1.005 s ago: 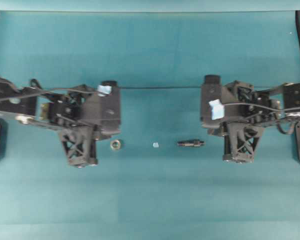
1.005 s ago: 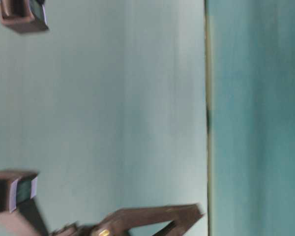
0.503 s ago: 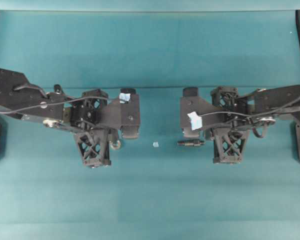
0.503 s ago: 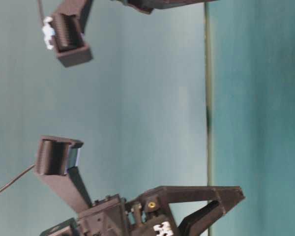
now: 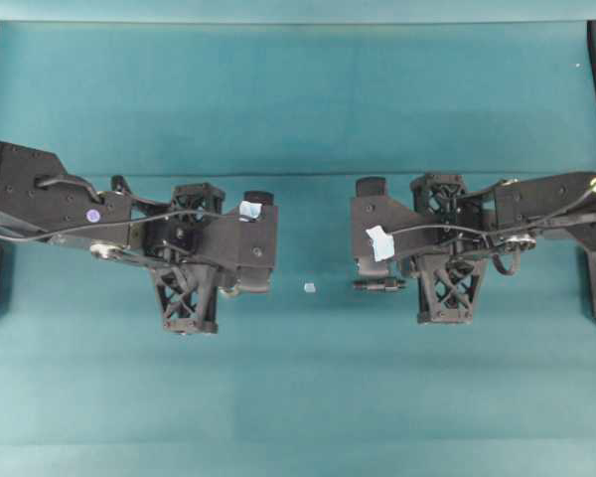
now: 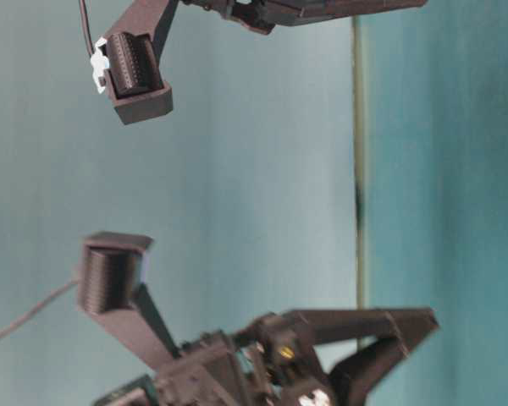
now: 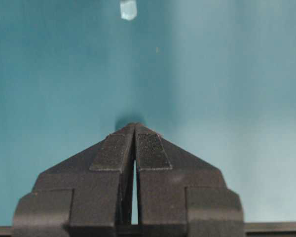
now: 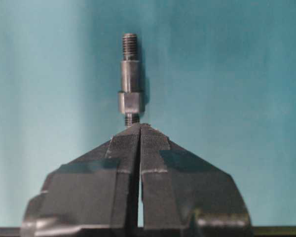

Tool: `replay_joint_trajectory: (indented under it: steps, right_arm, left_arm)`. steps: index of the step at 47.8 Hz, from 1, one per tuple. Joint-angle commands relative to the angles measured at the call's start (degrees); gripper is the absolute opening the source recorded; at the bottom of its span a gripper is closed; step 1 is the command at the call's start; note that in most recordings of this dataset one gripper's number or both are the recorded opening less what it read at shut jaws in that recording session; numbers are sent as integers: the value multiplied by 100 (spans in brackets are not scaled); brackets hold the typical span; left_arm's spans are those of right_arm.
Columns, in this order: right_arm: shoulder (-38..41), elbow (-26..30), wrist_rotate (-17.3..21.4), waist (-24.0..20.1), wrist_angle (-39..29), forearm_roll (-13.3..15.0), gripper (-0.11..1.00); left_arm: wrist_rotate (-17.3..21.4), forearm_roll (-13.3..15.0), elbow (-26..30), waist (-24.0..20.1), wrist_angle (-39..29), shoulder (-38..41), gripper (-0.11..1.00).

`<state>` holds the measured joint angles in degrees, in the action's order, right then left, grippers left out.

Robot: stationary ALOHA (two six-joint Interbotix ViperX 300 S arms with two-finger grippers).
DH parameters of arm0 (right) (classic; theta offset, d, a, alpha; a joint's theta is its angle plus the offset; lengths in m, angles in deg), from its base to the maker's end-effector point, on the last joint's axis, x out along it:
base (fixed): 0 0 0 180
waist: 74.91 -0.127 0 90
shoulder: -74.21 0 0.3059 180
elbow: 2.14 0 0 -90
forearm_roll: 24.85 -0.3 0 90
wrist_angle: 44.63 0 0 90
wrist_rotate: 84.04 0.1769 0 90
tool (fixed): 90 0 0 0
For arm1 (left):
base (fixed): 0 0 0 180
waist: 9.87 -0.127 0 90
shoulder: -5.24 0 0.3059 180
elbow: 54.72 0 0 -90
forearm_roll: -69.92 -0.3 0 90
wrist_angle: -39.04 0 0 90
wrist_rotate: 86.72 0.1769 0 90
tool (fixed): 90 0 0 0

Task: Insert the washer onto the shaft with both hands.
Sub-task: 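Open both grippers and lower them around the washer and shaft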

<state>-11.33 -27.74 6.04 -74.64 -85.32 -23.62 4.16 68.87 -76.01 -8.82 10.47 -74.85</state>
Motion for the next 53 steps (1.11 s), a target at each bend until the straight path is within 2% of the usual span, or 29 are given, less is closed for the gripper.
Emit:
replay_joint_trajectory:
  steps: [1,14,22,25,27,34,36,38,40,44,53]
  right_arm:
    - [-26,18,-44,0,97,0,-10]
    - [26,-70,-62,0,501,0,-6]
    - [62,-176,-70,-9,571,9,8]
    - [70,-246,-70,-18,650,9,19]
    - [62,-334,-79,-9,782,9,31]
    - [70,-659,-26,-9,1362,70,72]
    - [62,-712,-18,-9,1477,70,76]
    - [62,-756,-18,-9,1547,62,76]
    - [62,-773,-9,-9,1582,70,76]
    - [70,-773,-9,0,1608,70,76]
    - [176,-729,-9,0,1617,62,76]
  left_arm:
    - [0,-9,-35,9,105,-70,2]
    - [9,-9,-176,-18,598,-44,2]
    - [-18,-9,-185,-18,598,0,5]
    - [-18,-9,-185,-18,598,18,16]
    - [-18,-9,-185,-18,598,35,26]
    - [-26,-9,-255,0,580,185,73]
    - [-44,-9,-281,9,580,211,84]
    - [-44,-9,-308,26,580,229,92]
    - [-44,-9,-343,26,606,229,95]
    - [-53,-9,-369,35,624,211,90]
    - [-44,-9,-439,35,729,255,91]
